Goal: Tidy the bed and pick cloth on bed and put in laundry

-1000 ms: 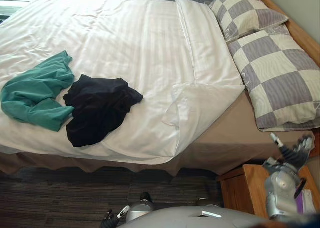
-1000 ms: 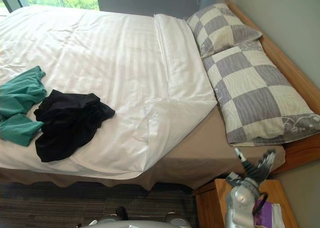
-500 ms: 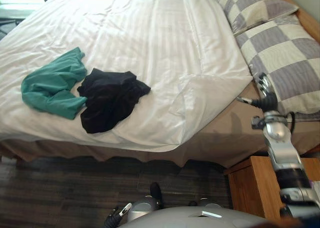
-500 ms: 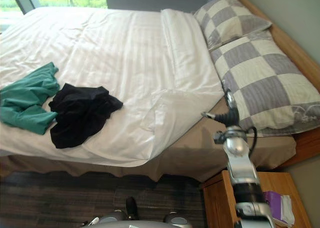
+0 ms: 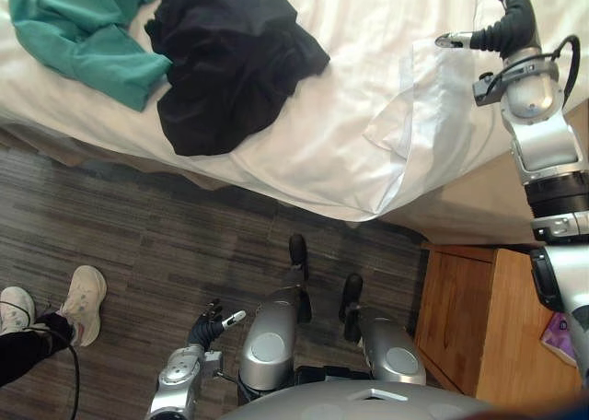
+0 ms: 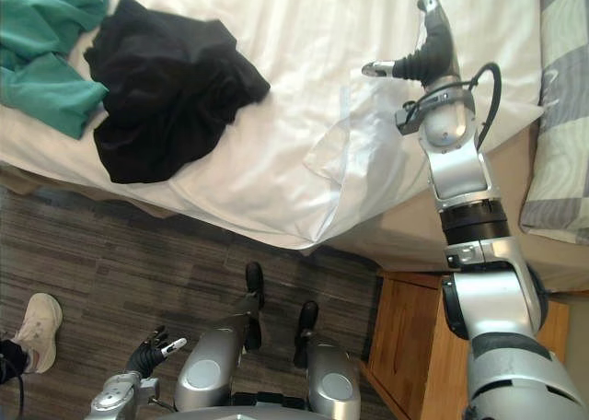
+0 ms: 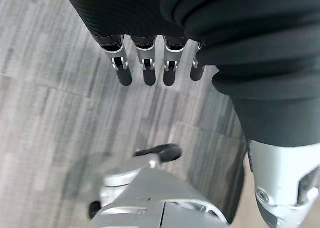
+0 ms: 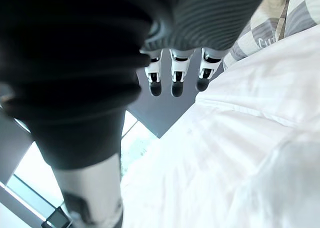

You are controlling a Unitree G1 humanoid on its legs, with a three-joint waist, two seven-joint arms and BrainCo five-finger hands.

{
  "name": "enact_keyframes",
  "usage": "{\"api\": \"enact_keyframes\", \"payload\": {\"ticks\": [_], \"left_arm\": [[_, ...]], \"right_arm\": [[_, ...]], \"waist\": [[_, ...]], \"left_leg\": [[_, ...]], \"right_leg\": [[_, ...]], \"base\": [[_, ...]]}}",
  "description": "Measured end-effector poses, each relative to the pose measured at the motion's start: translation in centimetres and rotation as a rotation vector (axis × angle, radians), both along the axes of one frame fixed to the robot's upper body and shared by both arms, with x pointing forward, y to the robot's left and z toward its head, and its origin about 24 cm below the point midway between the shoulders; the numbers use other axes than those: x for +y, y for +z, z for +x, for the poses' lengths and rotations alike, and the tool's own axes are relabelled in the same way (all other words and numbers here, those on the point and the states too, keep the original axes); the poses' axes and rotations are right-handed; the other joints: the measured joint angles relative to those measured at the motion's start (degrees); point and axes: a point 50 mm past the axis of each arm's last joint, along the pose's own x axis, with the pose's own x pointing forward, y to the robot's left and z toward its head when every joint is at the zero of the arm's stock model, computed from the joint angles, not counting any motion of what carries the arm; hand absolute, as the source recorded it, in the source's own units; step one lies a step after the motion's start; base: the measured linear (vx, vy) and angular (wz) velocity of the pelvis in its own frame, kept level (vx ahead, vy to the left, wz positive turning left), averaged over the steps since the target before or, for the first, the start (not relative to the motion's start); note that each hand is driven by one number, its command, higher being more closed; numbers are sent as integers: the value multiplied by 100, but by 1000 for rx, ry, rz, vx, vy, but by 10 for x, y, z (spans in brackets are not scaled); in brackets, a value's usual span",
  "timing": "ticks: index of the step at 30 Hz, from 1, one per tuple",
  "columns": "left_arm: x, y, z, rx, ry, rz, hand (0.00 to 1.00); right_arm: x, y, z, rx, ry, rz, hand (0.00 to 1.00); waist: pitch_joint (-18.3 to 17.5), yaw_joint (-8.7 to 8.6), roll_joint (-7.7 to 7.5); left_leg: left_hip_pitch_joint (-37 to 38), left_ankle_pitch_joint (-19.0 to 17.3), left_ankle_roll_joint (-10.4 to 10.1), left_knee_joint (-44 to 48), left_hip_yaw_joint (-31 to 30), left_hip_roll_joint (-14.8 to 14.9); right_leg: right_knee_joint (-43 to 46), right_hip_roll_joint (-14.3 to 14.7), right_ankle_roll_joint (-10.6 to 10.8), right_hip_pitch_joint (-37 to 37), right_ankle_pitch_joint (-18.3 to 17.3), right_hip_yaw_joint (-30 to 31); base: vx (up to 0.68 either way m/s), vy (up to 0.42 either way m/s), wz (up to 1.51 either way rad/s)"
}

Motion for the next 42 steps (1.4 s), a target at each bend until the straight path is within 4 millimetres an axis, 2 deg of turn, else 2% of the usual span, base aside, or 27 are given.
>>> {"api": "enact_keyframes", "payload": {"ticks": [3,8,9,11,14,19,22,24,26,28,30,31,33,35,36,38,42], "left_arm": [[-11,2,12,-19,-64,-15,0],[-28,9,32,-61,-176,-35,0],[-30,9,34,-62,-189,-35,0],[-37,11,40,-70,-227,-40,0],[-44,12,43,-77,-267,-57,0],[-49,14,46,-81,-299,-77,0],[-50,16,51,-87,-314,-70,0],[-50,19,56,-98,-318,-61,0],[-48,21,58,-104,-309,-50,0],[-45,24,62,-106,-306,-29,0],[-46,20,57,-73,-290,-26,0],[-47,16,52,-45,-288,-16,0],[-50,12,48,-15,-277,-10,0],[-57,5,41,21,-265,-26,0],[-58,2,38,38,-258,-29,0],[-63,-9,24,102,-239,-49,0],[-63,-18,7,159,-201,-54,0]], "right_arm": [[-13,1,2,49,-46,-15,0],[-49,3,-2,152,-147,-60,0],[-53,2,-2,164,-154,-62,100],[-58,0,-2,195,-163,-75,100],[-62,-2,-2,230,-183,-138,100],[-66,-4,-3,247,-203,-193,100],[-69,-13,-4,219,-198,-109,100],[-70,-41,-6,184,-181,97,100],[-65,-69,-10,175,-169,228,100],[-60,-112,-27,165,-178,433,100],[-56,-151,-45,200,-215,552,100],[-54,-175,-58,238,-248,600,0],[-55,-204,-77,293,-304,634,0],[-59,-226,-98,320,-356,696,0],[-60,-232,-102,325,-366,716,0],[-62,-252,-119,340,-414,817,0],[-62,-278,-135,346,-483,990,0]], "waist": [[75,7,137],[262,-13,495],[261,-16,536],[265,-29,682],[248,-44,802],[231,-54,841],[227,-83,832],[204,-147,726],[153,-177,578],[112,-230,259],[-56,-328,-12],[-178,-385,-172],[-314,-539,-304],[-536,-644,-305],[-632,-652,-289],[-909,-683,-168],[-1216,-688,27]], "left_leg": [[-135,32,1,0,-11,1],[-470,159,46,3,5,-16],[-503,173,48,3,4,-23],[-611,210,44,3,12,-48],[-649,220,6,3,10,-100],[-598,253,-14,3,-5,-106],[-555,263,-10,4,-21,-85],[-379,247,-30,4,-15,-51],[-240,223,-61,4,4,-16],[93,152,-128,3,64,30],[300,72,-229,2,158,44],[448,-3,-214,0,257,67],[659,-50,-228,-1,332,64],[867,-114,-236,-18,411,62],[905,-129,-245,-29,447,63],[1095,-213,-247,-38,540,70],[1278,-336,-253,-40,629,68]], "right_leg": [[88,-5,-12,-171,-16,-1],[368,-54,21,-649,-74,10],[415,-67,22,-703,-97,10],[669,-124,20,-937,-199,18],[990,-203,28,-1146,-388,69],[1191,-213,-6,-1190,-503,125],[1147,-177,-9,-1129,-498,130],[949,-127,-4,-863,-449,126],[809,-84,-16,-656,-380,141],[609,-28,-23,-276,-321,220],[522,-14,-23,-71,-321,316],[474,3,-25,49,-321,396],[422,0,-21,261,-323,456],[318,2,-14,466,-323,558],[288,3,-13,493,-324,593],[174,5,4,672,-332,647],[-64,25,58,949,-301,749]], "base": [[16,-17,3],[27,-3,-1],[23,-6,-4],[0,0,0],[5,-6,1],[5,-10,1],[27,-34,0],[48,-29,0],[64,-46,-14],[74,-68,-23],[71,-56,-31],[70,-48,-42],[54,-31,-27],[39,-13,-23],[31,-8,-28],[21,-6,-16],[63,3,-7]]}}
